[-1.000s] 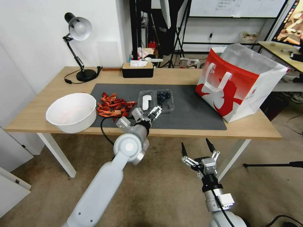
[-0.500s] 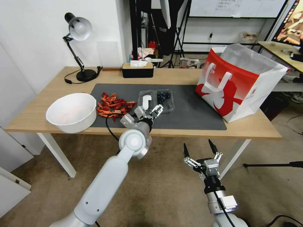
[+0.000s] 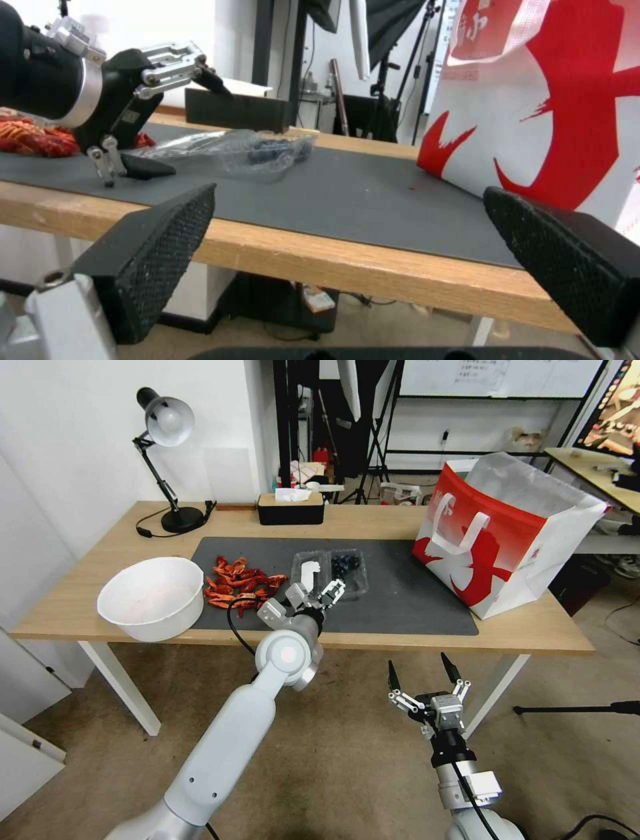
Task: Close the takeout container lid, then place the container into the takeout bag.
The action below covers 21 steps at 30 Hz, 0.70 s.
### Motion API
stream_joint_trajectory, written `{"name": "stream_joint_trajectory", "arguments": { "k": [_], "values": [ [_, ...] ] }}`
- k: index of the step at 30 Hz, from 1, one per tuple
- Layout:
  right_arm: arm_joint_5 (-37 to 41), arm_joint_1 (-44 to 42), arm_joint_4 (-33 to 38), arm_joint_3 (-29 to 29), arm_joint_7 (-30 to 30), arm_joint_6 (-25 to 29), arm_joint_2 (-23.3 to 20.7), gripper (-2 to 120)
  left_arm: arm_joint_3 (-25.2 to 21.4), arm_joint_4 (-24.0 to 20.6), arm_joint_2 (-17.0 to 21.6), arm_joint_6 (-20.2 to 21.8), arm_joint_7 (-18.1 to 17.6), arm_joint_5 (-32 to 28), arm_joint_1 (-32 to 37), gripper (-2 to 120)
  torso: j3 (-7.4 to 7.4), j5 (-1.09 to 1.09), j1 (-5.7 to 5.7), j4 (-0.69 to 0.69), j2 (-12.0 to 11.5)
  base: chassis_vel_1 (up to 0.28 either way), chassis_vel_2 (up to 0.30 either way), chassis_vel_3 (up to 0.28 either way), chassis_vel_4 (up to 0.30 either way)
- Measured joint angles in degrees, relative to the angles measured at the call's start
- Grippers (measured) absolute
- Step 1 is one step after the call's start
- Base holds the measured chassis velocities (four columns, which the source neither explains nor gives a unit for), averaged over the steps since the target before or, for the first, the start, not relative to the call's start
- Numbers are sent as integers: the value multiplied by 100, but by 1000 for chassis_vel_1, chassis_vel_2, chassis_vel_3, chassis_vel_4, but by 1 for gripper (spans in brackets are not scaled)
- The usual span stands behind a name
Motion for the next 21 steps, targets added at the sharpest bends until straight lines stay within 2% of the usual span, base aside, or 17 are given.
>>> {"name": "stream_joint_trajectory", "arguments": {
  "k": [21],
  "values": [
    [-64,-38,-76,-15,1,22,61,100,-5,115,-37,-174,138,-54,-68,100,2,0,2,1,-2,0,0,0,0]
  ]
}}
